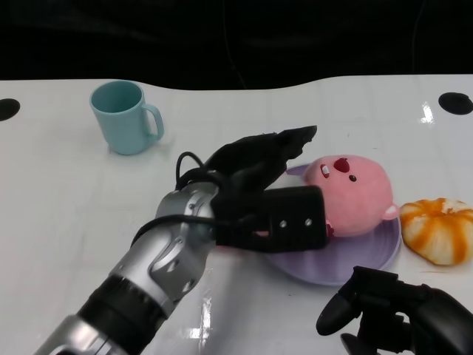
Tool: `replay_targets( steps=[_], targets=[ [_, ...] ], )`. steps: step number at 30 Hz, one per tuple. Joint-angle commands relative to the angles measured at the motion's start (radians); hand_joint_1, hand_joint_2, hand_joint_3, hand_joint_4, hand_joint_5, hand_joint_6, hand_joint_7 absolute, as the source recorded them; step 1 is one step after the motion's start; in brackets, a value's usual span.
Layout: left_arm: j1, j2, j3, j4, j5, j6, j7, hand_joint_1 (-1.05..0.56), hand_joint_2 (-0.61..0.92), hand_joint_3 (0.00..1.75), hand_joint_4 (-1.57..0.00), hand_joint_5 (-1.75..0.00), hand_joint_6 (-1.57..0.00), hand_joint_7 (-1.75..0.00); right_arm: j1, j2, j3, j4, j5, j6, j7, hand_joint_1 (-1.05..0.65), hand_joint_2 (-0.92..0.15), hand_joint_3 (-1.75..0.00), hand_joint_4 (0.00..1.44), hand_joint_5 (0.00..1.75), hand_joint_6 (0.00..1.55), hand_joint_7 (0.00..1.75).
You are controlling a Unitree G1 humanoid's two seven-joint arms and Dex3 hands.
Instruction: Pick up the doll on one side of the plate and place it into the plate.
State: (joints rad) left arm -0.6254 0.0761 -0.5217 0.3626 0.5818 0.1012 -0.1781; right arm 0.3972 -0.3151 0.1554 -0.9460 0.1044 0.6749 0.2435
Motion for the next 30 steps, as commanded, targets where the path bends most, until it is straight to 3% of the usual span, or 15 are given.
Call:
replay_targets(
  steps=[1, 11, 12, 14, 20, 22, 23, 24, 26, 30],
  targets=[
    [0.043, 0.047, 0.023, -0.086, -0.01, -0.019, -0.022, -0.94, 0.92, 0.38, -0.07, -0.04, -0.07, -0.04, 0.0, -0.011, -0.01, 0.006, 0.004, -0.014, 0.004, -0.15, -0.73, -0.88, 0.58, 1.7, 0.52, 1.33],
    [0.218, 0.121, 0.131, -0.336, -0.124, -0.078, -0.061, -0.79, 0.92, 0.3, -0.17, -0.17, -0.19, -0.1, -0.006, -0.011, -0.012, 0.011, 0.004, -0.011, 0.01, -0.15, -0.73, -0.89, 0.57, 1.71, 0.51, 1.33],
    [0.236, 0.121, 0.145, -0.348, -0.141, -0.095, -0.054, -0.75, 0.92, 0.28, -0.18, -0.26, -0.23, -0.11, -0.006, -0.011, -0.012, 0.012, 0.004, -0.011, 0.009, -0.15, -0.72, -0.89, 0.57, 1.71, 0.51, 1.34],
    [0.29, 0.105, 0.183, -0.377, -0.184, -0.132, -0.022, -0.68, 0.92, 0.25, -0.09, -0.68, -0.32, -0.12, -0.008, -0.011, -0.011, 0.012, 0.004, -0.01, 0.009, -0.15, -0.72, -0.9, 0.57, 1.71, 0.51, 1.34],
    [0.425, 0.044, 0.262, -0.437, -0.348, -0.236, 0.012, -0.37, 0.91, 0.15, -0.2, -1.12, -0.57, -0.26, -0.007, -0.015, -0.007, 0.015, -0.002, -0.017, 0.01, -0.15, -0.71, -0.9, 0.57, 1.72, 0.51, 1.34],
    [0.458, 0.028, 0.28, -0.448, -0.396, -0.263, 0.011, -0.32, 0.84, 0.27, -0.22, -1.19, -0.54, -0.44, -0.007, -0.017, -0.007, 0.015, -0.004, -0.019, 0.01, -0.16, -0.71, -0.91, 0.58, 1.72, 0.51, 1.34],
    [0.471, 0.021, 0.288, -0.454, -0.417, -0.271, 0.01, -0.28, 0.7, 0.54, -0.3, -1.2, -0.55, -0.59, -0.007, -0.017, -0.007, 0.014, -0.005, -0.018, 0.01, -0.16, -0.71, -0.91, 0.58, 1.71, 0.51, 1.34],
    [0.498, 0.006, 0.3, -0.475, -0.455, -0.261, 0.008, -0.26, 0.61, 0.71, -0.33, -1.21, -0.55, -0.65, -0.007, -0.016, -0.008, 0.012, -0.002, -0.014, 0.011, -0.16, -0.71, -0.91, 0.58, 1.71, 0.51, 1.34],
    [0.546, -0.015, 0.32, -0.516, -0.511, -0.239, 0.004, -0.16, 0.49, 1.04, -0.53, -1.23, -0.66, -0.77, -0.006, -0.014, -0.011, 0.01, 0.002, -0.01, 0.011, -0.15, -0.71, -0.91, 0.58, 1.71, 0.51, 1.34],
    [0.626, -0.024, 0.348, -0.608, -0.605, -0.156, -0.015, -0.07, 0.45, 1.29, -0.72, -1.29, -0.76, -0.97, -0.007, -0.017, -0.006, 0.011, -0.005, -0.011, 0.009, -0.16, -0.71, -0.9, 0.58, 1.7, 0.51, 1.33]
  ],
)
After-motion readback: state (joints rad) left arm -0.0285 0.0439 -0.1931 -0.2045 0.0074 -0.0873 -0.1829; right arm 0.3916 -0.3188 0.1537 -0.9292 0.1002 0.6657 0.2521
